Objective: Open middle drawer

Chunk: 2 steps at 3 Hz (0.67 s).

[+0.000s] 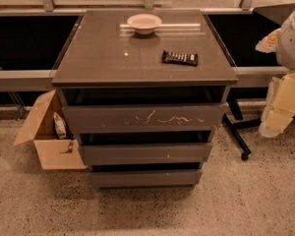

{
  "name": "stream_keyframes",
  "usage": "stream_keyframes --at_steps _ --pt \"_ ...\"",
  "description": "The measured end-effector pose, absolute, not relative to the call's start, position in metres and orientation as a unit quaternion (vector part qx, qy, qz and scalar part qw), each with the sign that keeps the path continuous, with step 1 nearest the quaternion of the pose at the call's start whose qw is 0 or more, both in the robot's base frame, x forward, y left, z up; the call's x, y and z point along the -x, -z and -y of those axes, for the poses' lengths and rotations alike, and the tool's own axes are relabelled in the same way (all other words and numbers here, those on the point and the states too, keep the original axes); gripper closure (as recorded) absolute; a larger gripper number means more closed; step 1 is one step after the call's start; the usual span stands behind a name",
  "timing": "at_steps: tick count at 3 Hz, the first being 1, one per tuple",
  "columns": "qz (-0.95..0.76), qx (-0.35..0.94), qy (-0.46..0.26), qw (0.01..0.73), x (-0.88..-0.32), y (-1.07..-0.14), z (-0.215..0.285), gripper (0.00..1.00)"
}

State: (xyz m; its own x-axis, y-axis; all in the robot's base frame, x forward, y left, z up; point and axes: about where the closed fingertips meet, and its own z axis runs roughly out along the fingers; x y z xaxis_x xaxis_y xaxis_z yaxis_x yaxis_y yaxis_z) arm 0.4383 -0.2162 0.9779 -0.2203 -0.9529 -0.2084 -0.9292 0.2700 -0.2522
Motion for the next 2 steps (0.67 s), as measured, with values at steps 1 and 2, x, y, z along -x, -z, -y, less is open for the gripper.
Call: stream_keyframes --at_steps 1,2 --pt "-0.780 0.603 0.037 0.162 -0.438 -0.978 0.216 0.00" --pt "-0.767 0.617 0.026 0.173 -0.441 -0.962 0.210 0.00"
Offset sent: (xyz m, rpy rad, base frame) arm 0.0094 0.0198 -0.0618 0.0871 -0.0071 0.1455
